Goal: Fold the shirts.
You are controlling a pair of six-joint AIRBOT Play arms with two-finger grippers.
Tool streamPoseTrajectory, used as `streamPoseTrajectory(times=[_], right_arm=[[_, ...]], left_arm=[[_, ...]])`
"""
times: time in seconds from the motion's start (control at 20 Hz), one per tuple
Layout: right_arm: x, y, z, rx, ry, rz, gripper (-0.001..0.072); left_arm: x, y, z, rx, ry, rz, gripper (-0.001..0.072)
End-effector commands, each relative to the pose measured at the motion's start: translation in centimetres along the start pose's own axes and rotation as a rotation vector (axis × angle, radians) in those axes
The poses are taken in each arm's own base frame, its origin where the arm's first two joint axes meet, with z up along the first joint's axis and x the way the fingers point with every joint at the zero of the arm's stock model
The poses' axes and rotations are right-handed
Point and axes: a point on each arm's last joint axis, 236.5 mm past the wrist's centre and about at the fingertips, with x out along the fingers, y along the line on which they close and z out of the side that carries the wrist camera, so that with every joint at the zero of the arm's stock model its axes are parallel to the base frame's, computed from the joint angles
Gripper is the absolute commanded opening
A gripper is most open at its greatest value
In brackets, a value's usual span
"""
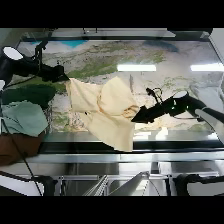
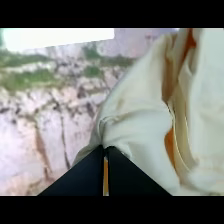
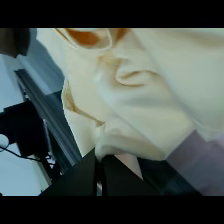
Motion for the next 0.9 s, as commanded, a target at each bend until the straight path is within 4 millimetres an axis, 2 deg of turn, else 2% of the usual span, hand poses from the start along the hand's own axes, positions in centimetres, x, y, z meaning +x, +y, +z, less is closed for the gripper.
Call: streamPoseTrajectory(times=[0.0,0.05,0.1,0.15,0.2,0.25,0.35,0.45,0.55,0.6,0.7,0.85], right_arm=[[3.3,1.9,-1.4,-0.004,-0.132,0.039,0.0015],[4.1,1.7,-1.4,-0.013,-0.136,0.017,0.0017],[4.6,1.8,-1.5,-0.019,-0.132,0.007,0.0074],[4.8,1.9,-1.8,-0.024,-0.124,0.008,0.0359],[4.8,1.9,-1.8,-0.025,-0.124,0.007,0.0601],[4.6,1.7,-1.6,-0.025,-0.127,0.003,0.0642],[3.7,1.2,-1.0,-0.024,-0.147,-0.003,0.0640],[1.8,1.0,0.3,-0.056,-0.172,-0.009,0.0634],[-0.6,0.7,1.7,-0.096,-0.190,-0.033,0.0633],[-1.8,0.7,2.5,-0.116,-0.204,-0.045,0.0633],[-4.2,0.6,4.4,-0.155,-0.249,-0.074,0.0629],[-5.5,0.0,6.0,-0.243,-0.257,-0.180,0.0630]], left_arm=[[2.0,0.9,3.1,0.030,-0.035,-0.004,0.0026],[2.8,0.8,3.7,0.040,-0.035,-0.008,0.0028],[3.3,0.5,4.2,0.054,-0.032,-0.013,0.0031],[3.2,0.2,4.4,0.057,-0.021,-0.019,0.0141],[2.7,-0.4,4.2,0.053,0.008,-0.031,0.0338],[1.8,-0.6,3.7,0.054,0.037,-0.035,0.0337],[-0.3,-1.0,1.7,0.046,0.118,-0.052,0.0337],[-2.4,-0.4,-0.8,-0.025,0.179,-0.057,0.0338],[-3.6,0.2,-3.9,-0.116,0.241,-0.062,0.0337],[-3.8,0.3,-6.1,-0.157,0.282,-0.070,0.0337],[-3.4,-0.1,-10.8,-0.229,0.352,-0.082,0.0337],[-1.3,-0.5,-17.6,-0.305,0.407,-0.080,0.0337]])
